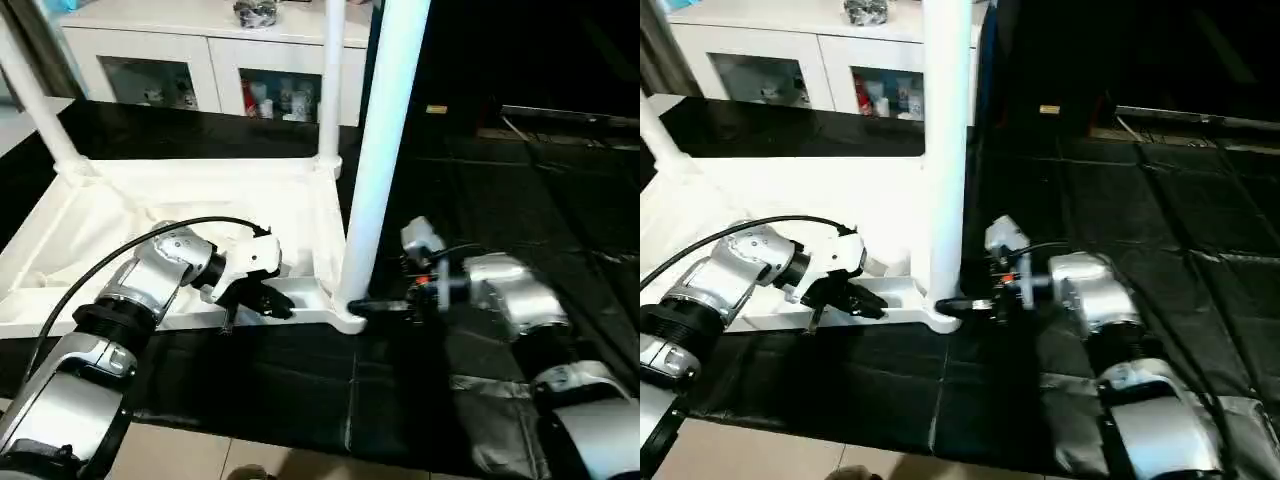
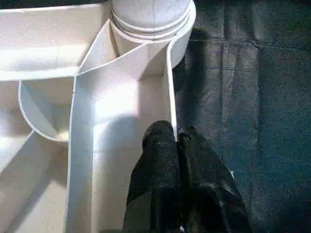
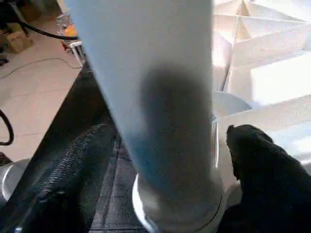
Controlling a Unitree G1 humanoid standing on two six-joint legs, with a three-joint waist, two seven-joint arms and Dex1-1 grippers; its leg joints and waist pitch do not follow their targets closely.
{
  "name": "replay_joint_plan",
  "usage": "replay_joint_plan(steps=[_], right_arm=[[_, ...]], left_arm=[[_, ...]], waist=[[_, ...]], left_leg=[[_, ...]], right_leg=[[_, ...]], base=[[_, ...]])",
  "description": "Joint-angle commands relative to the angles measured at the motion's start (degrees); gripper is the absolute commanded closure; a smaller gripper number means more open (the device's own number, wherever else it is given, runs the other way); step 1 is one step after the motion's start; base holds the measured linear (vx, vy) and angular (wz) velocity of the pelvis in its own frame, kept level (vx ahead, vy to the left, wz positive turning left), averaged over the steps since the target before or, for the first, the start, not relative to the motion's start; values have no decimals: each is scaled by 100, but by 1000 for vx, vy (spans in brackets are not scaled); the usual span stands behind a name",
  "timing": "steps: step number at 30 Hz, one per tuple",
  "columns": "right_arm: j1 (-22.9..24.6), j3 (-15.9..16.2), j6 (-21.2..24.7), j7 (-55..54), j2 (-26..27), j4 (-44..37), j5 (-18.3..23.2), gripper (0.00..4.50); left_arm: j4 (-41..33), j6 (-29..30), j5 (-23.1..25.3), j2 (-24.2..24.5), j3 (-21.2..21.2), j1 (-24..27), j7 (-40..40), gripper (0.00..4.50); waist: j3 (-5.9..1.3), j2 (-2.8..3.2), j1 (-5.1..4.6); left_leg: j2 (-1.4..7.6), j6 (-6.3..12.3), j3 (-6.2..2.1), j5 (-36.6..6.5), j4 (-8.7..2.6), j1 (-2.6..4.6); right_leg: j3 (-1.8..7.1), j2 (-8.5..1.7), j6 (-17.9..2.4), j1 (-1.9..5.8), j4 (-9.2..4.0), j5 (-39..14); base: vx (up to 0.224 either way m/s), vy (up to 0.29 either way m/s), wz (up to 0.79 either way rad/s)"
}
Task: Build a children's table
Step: Rotate leg to tighten
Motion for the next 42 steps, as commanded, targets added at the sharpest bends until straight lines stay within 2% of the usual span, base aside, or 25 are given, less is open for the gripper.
replay_joint_plan(steps=[1,11,13,16,17,20,21,23,24,25,26,27,28,29,30,31,32,34,35,37,40,42], right_arm=[[-110,49,8,137,-7,10,15,95],[-199,90,8,241,73,205,33,162],[-194,49,10,229,110,221,52,189],[-80,37,74,175,177,66,76,201],[-70,38,75,163,181,52,75,222],[40,35,162,-81,245,-87,59,227],[118,12,171,-343,306,-187,33,235],[188,-36,312,-850,420,-285,-24,238],[308,-210,633,-2282,767,-436,-203,241],[308,-210,633,-2282,767,-436,-203,242],[308,-210,633,-2282,767,-436,-203,244],[310,-377,837,-3512,1101,-407,-375,245],[310,-383,843,-3566,1117,-406,-385,247],[285,-439,876,-4065,1280,-376,-466,247],[269,-472,892,-4389,1393,-358,-521,247],[230,-515,904,-4586,1485,-320,-515,247],[212,-531,903,-4667,1524,-304,-514,247],[100,-544,645,-4935,1742,-240,-532,247],[98,-544,637,-4935,1746,-239,-531,247],[112,-527,583,-4948,1779,-292,-529,185],[181,-506,497,-4808,1770,-458,-495,179],[229,-489,455,-4683,1722,-530,-490,145]], left_arm=[[-149,-116,76,-13,-187,52,-212,450],[-215,-65,118,8,-179,88,-143,450],[-213,-35,114,1,-176,88,-110,450],[-153,173,169,-43,-154,71,142,450],[-146,193,172,-49,-150,69,164,450],[-76,479,179,-137,-74,30,419,450],[-31,649,162,-223,-3,-4,619,450],[45,870,108,-373,138,-58,956,450],[317,1326,-43,-815,519,-241,1921,450],[317,1326,-43,-815,519,-241,1921,450],[317,1326,-43,-815,519,-241,1921,450],[623,1665,-127,-1186,807,-450,2795,450],[640,1676,-130,-1204,820,-461,2842,450],[792,1731,-153,-1362,922,-560,3225,450],[889,1755,-168,-1457,988,-620,3468,450],[960,1721,-195,-1533,1048,-665,3664,450],[987,1705,-205,-1566,1071,-684,3741,450],[1049,1571,-233,-1735,1117,-760,3962,450],[1049,1568,-234,-1737,1117,-761,3962,450],[1019,1581,-223,-1758,1121,-758,3949,450],[927,1539,-117,-1708,1076,-709,3807,450],[883,1478,-75,-1640,1038,-665,3680,450]], waist=[[-439,25,-43],[-433,9,-43],[-437,10,-45],[-444,21,-40],[-441,19,-37],[-419,22,-28],[-410,7,-40],[-380,25,-50],[-356,30,-66],[-336,7,-96],[-336,7,-96],[-319,66,-138],[-294,60,-176],[-290,62,-223],[-284,90,-280],[-326,96,-310],[-319,92,-343],[-361,98,-366],[-346,109,-369],[-346,104,-365],[-367,102,-359],[-379,84,-354]], left_leg=[[220,241,-36,-1100,-365,82],[214,236,-32,-1091,-366,81],[218,230,-32,-1075,-365,85],[220,231,-31,-1036,-361,87],[223,232,-34,-1026,-364,91],[217,207,-28,-1135,-369,100],[214,172,-24,-1193,-379,106],[202,102,-25,-1346,-389,117],[196,-4,-30,-1462,-401,157],[156,-110,-62,-1716,-404,201],[156,-110,-62,-1716,-404,201],[126,-103,-70,-1836,-401,196],[121,-139,-71,-1908,-405,220],[94,-178,-106,-2152,-391,263],[92,-169,-122,-2353,-396,280],[90,-110,-158,-2398,-407,275],[94,-61,-149,-2361,-429,244],[116,24,-150,-2143,-461,213],[115,83,-128,-2077,-475,208],[113,108,-115,-2049,-475,215],[136,160,-102,-1792,-490,166],[149,165,-87,-1712,-490,168]], right_leg=[[361,-470,-1234,320,-374,-1112],[360,-477,-1166,319,-393,-1294],[364,-477,-1154,314,-391,-1307],[367,-471,-1173,310,-381,-1204],[363,-466,-1195,306,-370,-1153],[366,-475,-1158,297,-410,-1340],[369,-475,-1119,304,-425,-1498],[370,-477,-991,290,-484,-1899],[370,-467,-906,256,-525,-2173],[322,-497,-762,262,-580,-2737],[322,-497,-762,262,-580,-2737],[298,-497,-474,257,-681,-3264],[277,-480,-427,223,-720,-3372],[206,-484,-307,224,-772,-3634],[147,-486,-204,235,-841,-3758],[98,-498,-168,304,-840,-3589],[112,-482,-172,308,-847,-3467],[146,-492,-307,340,-801,-2977],[184,-485,-424,312,-781,-2770],[210,-489,-500,304,-761,-2681],[263,-504,-678,339,-679,-2255],[291,-501,-801,339,-628,-1971]], base=[[0,0,0],[0,0,0],[0,0,0],[0,0,0],[0,0,0],[0,0,0],[0,0,0],[0,0,0],[0,0,0],[0,0,0],[0,0,0],[0,0,0],[0,0,0],[0,0,0],[0,0,0],[0,0,0],[0,0,0],[-2,30,-3],[0,0,0],[0,0,0],[0,0,0],[0,0,0]])
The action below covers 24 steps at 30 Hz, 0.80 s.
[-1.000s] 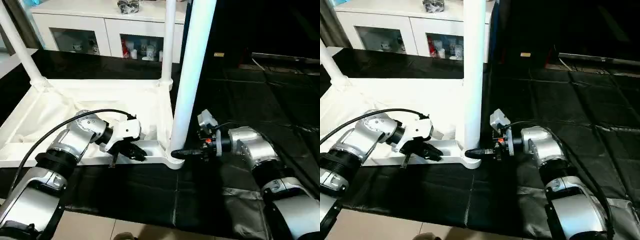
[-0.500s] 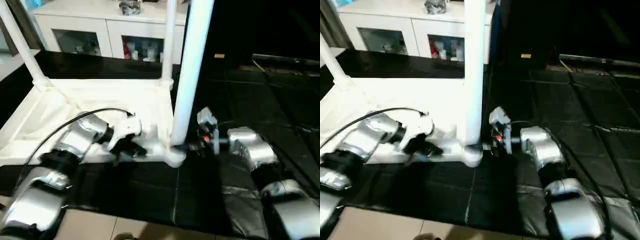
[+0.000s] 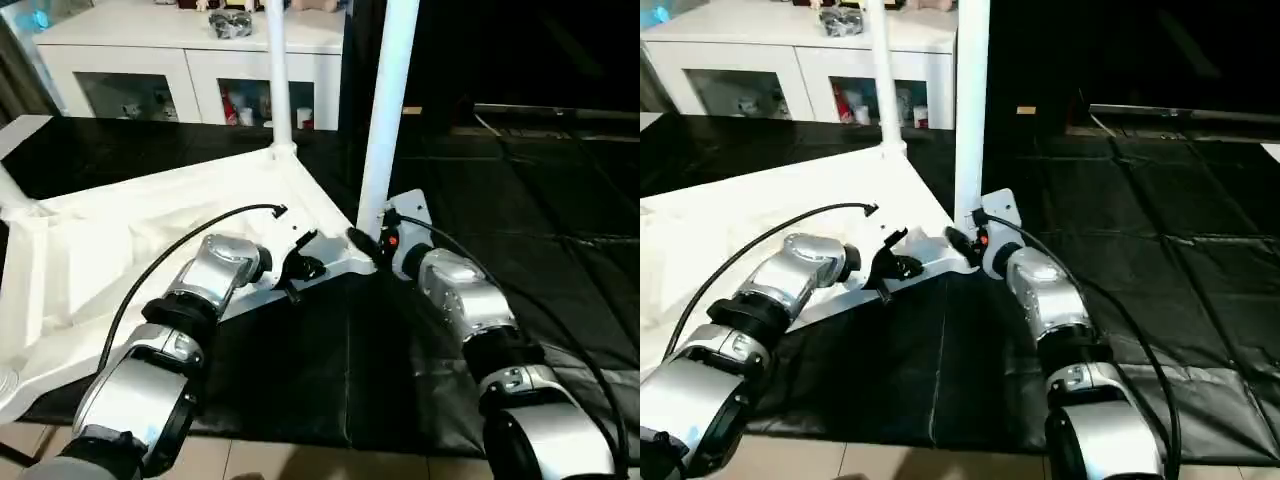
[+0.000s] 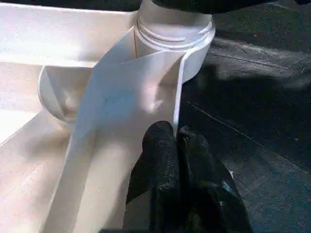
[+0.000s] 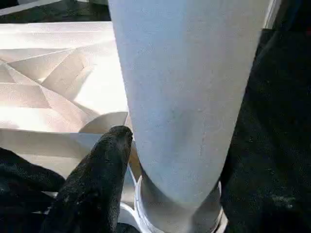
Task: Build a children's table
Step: Rotate leg to tighten
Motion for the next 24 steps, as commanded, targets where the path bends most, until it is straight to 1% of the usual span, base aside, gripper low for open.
replay_joint_plan(steps=[1,2,3,4,5,6,7,8,9,10,11,12,13,14,15,16,17,18,20,21,22,23,24], right_arm=[[116,441,-5,669,389,-137,148,145],[223,449,-37,792,306,-269,156,133],[235,440,-43,861,270,-277,177,123],[270,416,-59,1060,167,-300,236,112],[308,404,-92,1302,35,-325,302,94],[331,405,-139,1534,-91,-339,347,86],[342,406,-162,1646,-152,-345,368,86],[357,410,-209,1819,-251,-350,401,86],[359,411,-215,1841,-264,-351,405,76],[359,411,-215,1841,-264,-351,405,57],[431,504,-331,2591,-660,-467,479,51],[431,504,-331,2591,-660,-467,479,48],[456,537,-326,2921,-842,-523,517,41],[477,555,-289,3181,-985,-581,542,41],[487,560,-241,3433,-1120,-632,578,14],[481,571,-194,3657,-1236,-660,610,14],[479,581,-178,3770,-1289,-675,623,4],[474,604,-163,3996,-1395,-705,646,4],[467,622,-125,4146,-1467,-735,670,2],[459,633,-107,4257,-1504,-737,696,2],[436,639,-121,4337,-1540,-714,703,2],[413,652,-138,4424,-1576,-681,721,2],[399,662,-156,4475,-1598,-657,732,2]], left_arm=[[-166,-180,0,-57,103,-186,328,450],[-180,-281,27,28,48,-135,123,450],[-199,-287,31,58,30,-115,58,450],[-253,-303,41,143,-23,-58,-131,450],[-300,-390,54,249,-106,8,-360,450],[-331,-411,50,321,-139,52,-497,450],[-346,-420,48,356,-156,73,-563,450],[-362,-431,44,405,-177,102,-648,450],[-364,-433,44,411,-179,106,-659,450],[-364,-433,44,411,-179,106,-659,450],[-530,-425,-57,564,-202,233,-1073,450],[-530,-425,-57,564,-202,233,-1073,450],[-622,-453,-102,639,-218,291,-1281,450],[-696,-602,-110,722,-265,344,-1469,450],[-782,-781,-93,836,-363,414,-1726,450],[-840,-905,-42,957,-475,474,-1945,450],[-861,-980,-19,1008,-521,499,-2035,450],[-897,-1108,20,1115,-602,548,-2216,450],[-911,-1168,41,1184,-639,571,-2316,450],[-913,-1183,54,1214,-640,576,-2348,450],[-908,-1239,87,1274,-668,581,-2417,450],[-924,-1296,117,1338,-710,597,-2504,450],[-939,-1333,135,1381,-741,609,-2564,450]], waist=[[-388,-21,-8],[-398,-28,-7],[-402,-37,3],[-427,-31,26],[-430,-35,25],[-432,-25,38],[-442,-24,53],[-464,-23,65],[-488,-29,73],[-499,-32,77],[-524,-94,100],[-524,-94,100],[-496,-76,103],[-481,-76,117],[-475,-72,110],[-459,-83,112],[-447,-78,109],[-428,-71,108],[-412,-72,107],[-407,-71,107],[-395,-66,117],[-395,-81,119],[-397,-76,120]], left_leg=[[190,145,-94,-1683,-434,47],[188,171,-76,-1595,-421,47],[178,190,-70,-1520,-414,42],[182,237,-61,-1343,-402,38],[185,277,-55,-1241,-395,23],[191,336,-46,-1099,-383,-5],[196,359,-48,-1030,-377,-11],[201,409,-39,-830,-352,-21],[200,466,-40,-640,-331,-30],[197,501,-39,-527,-319,-43],[180,627,-24,-319,-276,-65],[180,627,-24,-319,-276,-65],[175,750,-12,-332,-254,-102],[175,793,-14,-502,-255,-106],[176,791,-9,-575,-257,-108],[194,712,-18,-728,-276,-96],[195,680,-19,-798,-283,-95],[208,550,-19,-998,-299,-65],[223,439,-17,-1107,-315,-40],[222,409,-19,-1141,-317,-34],[231,339,-16,-1282,-324,-4],[228,329,-19,-1304,-325,-7],[236,308,-33,-1297,-336,-22]], right_leg=[[329,-449,-846,238,-430,-1949],[343,-455,-864,228,-427,-1900],[345,-457,-875,239,-426,-1850],[354,-464,-935,255,-390,-1641],[360,-457,-976,261,-376,-1506],[359,-446,-1038,271,-341,-1282],[354,-451,-1065,283,-324,-1178],[362,-439,-1146,280,-270,-835],[362,-430,-1260,290,-210,-471],[361,-425,-1314,295,-180,-287],[350,-413,-1428,299,-131,105],[350,-413,-1428,299,-131,105],[355,-408,-1477,270,-116,181],[339,-419,-1421,281,-156,-108],[339,-420,-1385,275,-172,-269],[336,-434,-1289,276,-211,-656],[336,-433,-1238,269,-236,-849],[343,-427,-1120,230,-281,-1312],[350,-423,-1042,203,-308,-1590],[349,-421,-1033,199,-313,-1654],[353,-425,-994,173,-341,-1876],[352,-428,-979,178,-342,-1927],[355,-432,-959,190,-332,-1934]], base=[[0,0,0],[0,0,0],[0,0,0],[0,0,0],[0,0,0],[0,0,0],[0,0,0],[0,0,0],[0,0,0],[0,0,0],[0,0,0],[0,0,0],[0,0,0],[0,0,0],[0,0,0],[0,0,0],[0,0,0],[0,0,0],[0,0,0],[0,0,0],[0,0,0],[0,0,0],[0,0,0]])
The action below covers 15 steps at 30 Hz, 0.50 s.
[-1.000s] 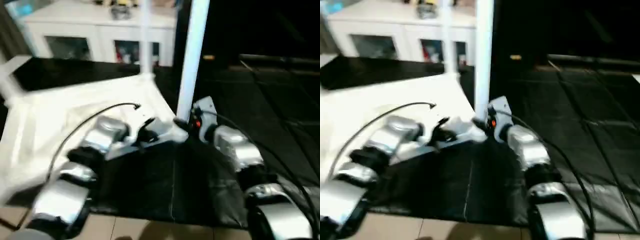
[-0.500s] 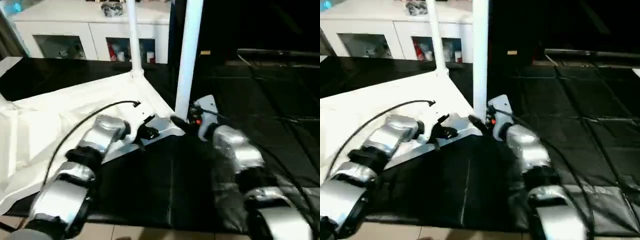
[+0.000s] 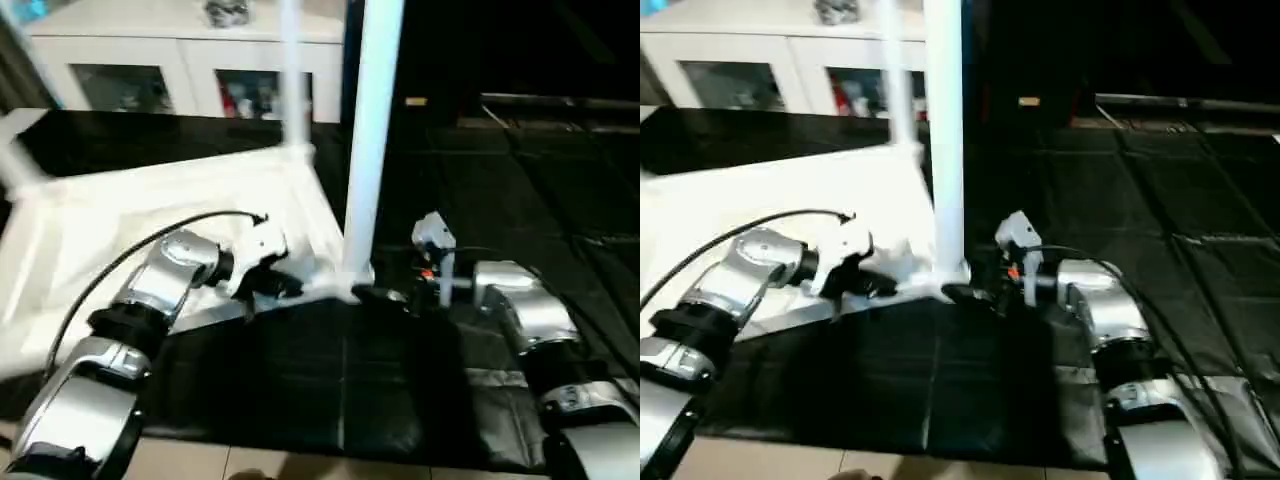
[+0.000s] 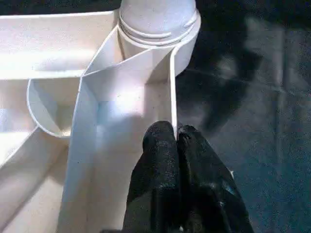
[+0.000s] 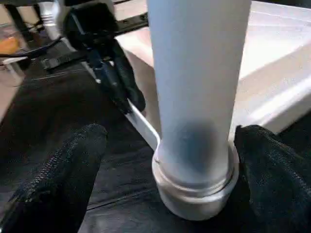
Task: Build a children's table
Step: Rotate leg to tighten
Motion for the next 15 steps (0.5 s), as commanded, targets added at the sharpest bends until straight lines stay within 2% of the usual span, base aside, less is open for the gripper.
replay_joint_plan(steps=[1,2,3,8,9,12,15], right_arm=[[-130,37,-21,184,-109,-67,71,2],[-133,41,-26,199,-114,-63,72,2],[-161,64,-58,299,-144,-32,80,2],[-271,181,-196,525,-219,69,-9,2],[-276,194,-210,525,-222,75,-24,2],[-322,272,-271,766,-228,157,-30,2],[-382,287,-344,848,-165,267,-14,2]], left_arm=[[-76,-128,166,159,-201,93,-277,450],[-84,-135,168,169,-208,98,-293,450],[-129,-191,180,231,-253,121,-397,450],[-280,-344,135,340,-382,169,-744,450],[-292,-352,135,347,-388,176,-764,450],[-406,-376,131,379,-433,236,-893,450],[-507,-380,135,411,-487,277,-982,450]], waist=[[-404,-71,16],[-406,-65,15],[-408,-96,12],[-430,-96,23],[-430,-63,27],[-439,-71,21],[-439,-86,47]], left_leg=[[210,290,-49,-1272,-379,70],[209,284,-49,-1244,-379,68],[203,284,-44,-1211,-375,62],[194,347,-35,-980,-347,45],[194,346,-39,-965,-345,45],[196,390,-33,-936,-338,45],[205,397,-33,-955,-340,49]], right_leg=[[347,-438,-961,321,-450,-1899],[351,-437,-976,316,-442,-1834],[352,-439,-995,324,-432,-1775],[357,-442,-1072,333,-386,-1499],[355,-441,-1082,329,-378,-1474],[355,-425,-1180,328,-360,-1256],[353,-432,-1210,330,-355,-1268]], base=[[0,0,0],[0,0,0],[0,0,0],[0,0,0],[0,0,0],[0,0,0],[0,0,0]])
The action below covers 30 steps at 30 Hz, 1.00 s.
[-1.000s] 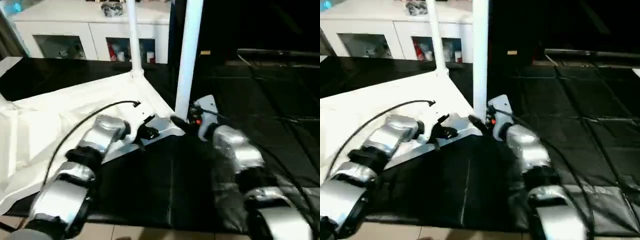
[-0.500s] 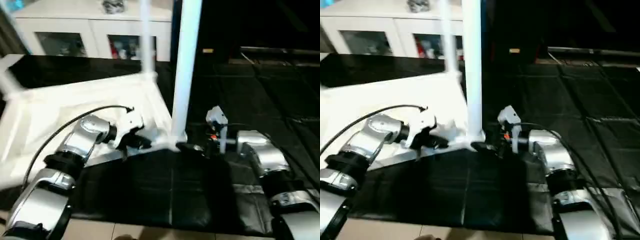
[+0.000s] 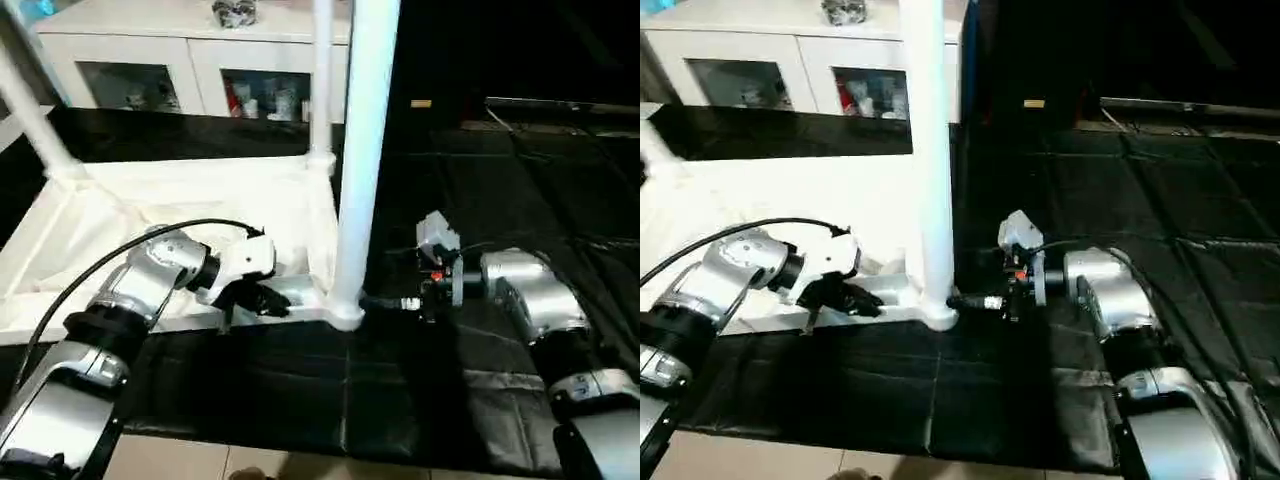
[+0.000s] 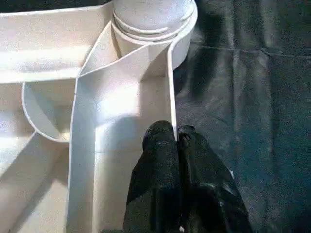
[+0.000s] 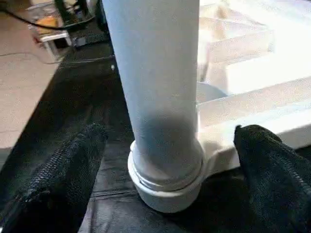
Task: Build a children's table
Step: Rotate leg to tighten
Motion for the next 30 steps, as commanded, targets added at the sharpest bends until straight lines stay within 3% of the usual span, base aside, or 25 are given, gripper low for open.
replay_joint_plan(steps=[1,4,5,10,30], right_arm=[[-146,9,-115,80,11,98,-13,2],[-244,44,-167,129,106,282,-33,2],[-259,51,-120,196,130,297,-8,29],[-309,132,-12,438,191,377,72,49],[-406,119,-23,477,534,727,99,216]], left_arm=[[-80,-43,84,20,-255,125,-251,450],[-172,-45,71,47,-275,164,-294,450],[-182,-51,70,56,-275,168,-302,450],[-204,-72,83,89,-260,180,-339,450],[-257,51,123,89,-238,210,-184,450]], waist=[[-435,-57,12],[-428,-45,36],[-424,-48,50],[-436,-35,79],[-439,-17,69]], left_leg=[[205,384,-31,-988,-341,51],[211,310,-36,-1099,-352,71],[210,298,-37,-1136,-355,71],[217,287,-44,-1117,-355,74],[215,226,-49,-1171,-356,74]], right_leg=[[354,-437,-1176,323,-376,-1350],[354,-440,-1145,317,-392,-1527],[356,-438,-1116,314,-397,-1604],[360,-436,-1113,313,-381,-1536],[364,-436,-1136,314,-371,-1532]], base=[[0,0,0],[0,0,0],[0,0,0],[0,0,0],[0,0,0]])
